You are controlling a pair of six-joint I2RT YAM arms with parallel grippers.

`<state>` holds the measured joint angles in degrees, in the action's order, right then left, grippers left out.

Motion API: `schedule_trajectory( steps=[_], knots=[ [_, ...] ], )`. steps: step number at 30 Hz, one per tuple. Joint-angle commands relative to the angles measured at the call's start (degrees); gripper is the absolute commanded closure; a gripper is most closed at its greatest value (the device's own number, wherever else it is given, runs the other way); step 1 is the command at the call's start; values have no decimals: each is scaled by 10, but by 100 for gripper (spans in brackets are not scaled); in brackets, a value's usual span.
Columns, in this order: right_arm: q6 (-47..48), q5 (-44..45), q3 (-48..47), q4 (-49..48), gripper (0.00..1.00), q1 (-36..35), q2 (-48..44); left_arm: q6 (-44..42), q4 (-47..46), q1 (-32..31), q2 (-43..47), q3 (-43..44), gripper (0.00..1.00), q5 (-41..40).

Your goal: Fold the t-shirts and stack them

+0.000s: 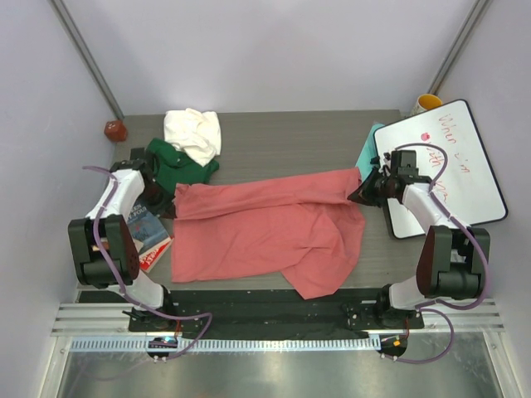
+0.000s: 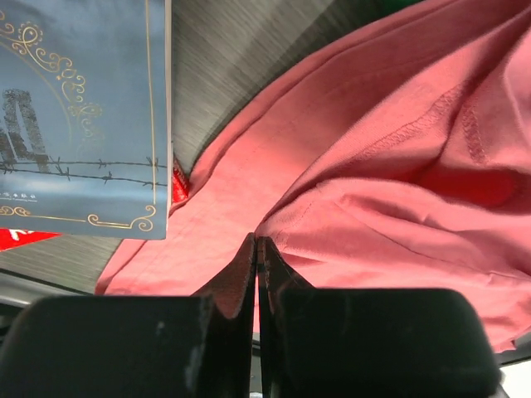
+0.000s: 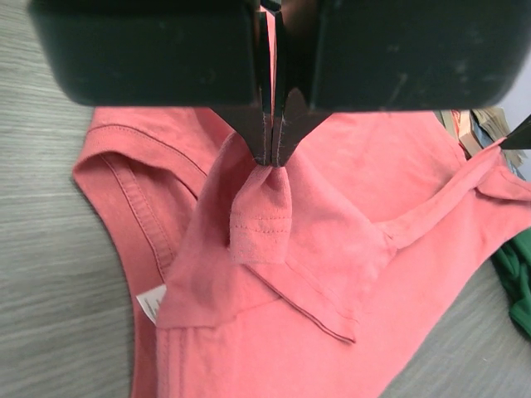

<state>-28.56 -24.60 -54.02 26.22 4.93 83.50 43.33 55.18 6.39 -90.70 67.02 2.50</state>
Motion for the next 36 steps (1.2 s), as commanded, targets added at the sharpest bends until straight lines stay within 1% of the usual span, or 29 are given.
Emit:
schedule_trajectory(
  steps=[1, 2, 3, 4, 5, 6, 8, 9, 15, 16, 18, 20, 21, 23, 25, 28, 32, 33, 35, 36],
  knots=[
    [14, 4, 13, 14, 98, -4, -14, -14, 10, 0, -9, -2, 98, -18],
    [15, 4, 15, 16, 96, -4, -14, -14, 12, 1, -13, 2, 94, -21],
    [16, 5, 17, 16, 85, -4, -14, -15, 13, 0, -20, 10, 80, -20],
    [17, 10, 17, 21, 79, -4, -13, -17, 15, 0, -23, 14, 72, -20],
    [17, 12, 16, 24, 77, -4, -13, -18, 14, 0, -25, 16, 66, -35],
    [17, 15, 14, 25, 77, -4, -14, -19, 14, 1, -26, 23, 61, -38],
    [16, 23, 10, 30, 75, -4, -17, -20, 13, 0, -27, 28, 57, -38],
    [16, 25, 7, 31, 70, -4, -19, -20, 15, 0, -27, 35, 52, -41],
    [10, 46, -35, 39, 63, -4, -34, -12, 17, -1, 1, 65, 50, -61],
    [10, 46, -45, 38, 62, -4, -30, -11, 9, -1, 12, 70, 50, -60],
    [5, 40, -69, 33, 62, -4, -6, -6, -5, -6, 21, 79, 46, -52],
    [0, 33, -79, 16, 62, -4, 12, -4, -39, -11, 21, 82, 45, -27],
    [-3, 31, -90, 10, 62, -4, 23, -3, -46, -19, 14, 89, 45, -27],
    [-4, 26, -99, -5, 61, -4, 52, 3, -55, -33, -14, 108, 45, 5],
    [-4, 19, -113, -17, 61, -4, 81, 7, -68, -47, -29, 119, 45, 15],
    [-3, -2, -142, -20, 61, -10, 120, 15, -103, -84, -52, 134, 45, 46],
    [3, -1, -173, -20, 61, -33, 160, 11, -114, -134, -101, 179, 46, 71],
    [3, -1, -175, -20, 61, -44, 166, 12, -115, -140, -126, 185, 46, 79],
    [2, -3, -182, -21, 61, -49, 182, 10, -117, -155, -147, 202, 48, 91],
    [2, -4, -186, -23, 60, -73, 185, 8, -118, -160, -164, 208, 48, 101]
  ],
)
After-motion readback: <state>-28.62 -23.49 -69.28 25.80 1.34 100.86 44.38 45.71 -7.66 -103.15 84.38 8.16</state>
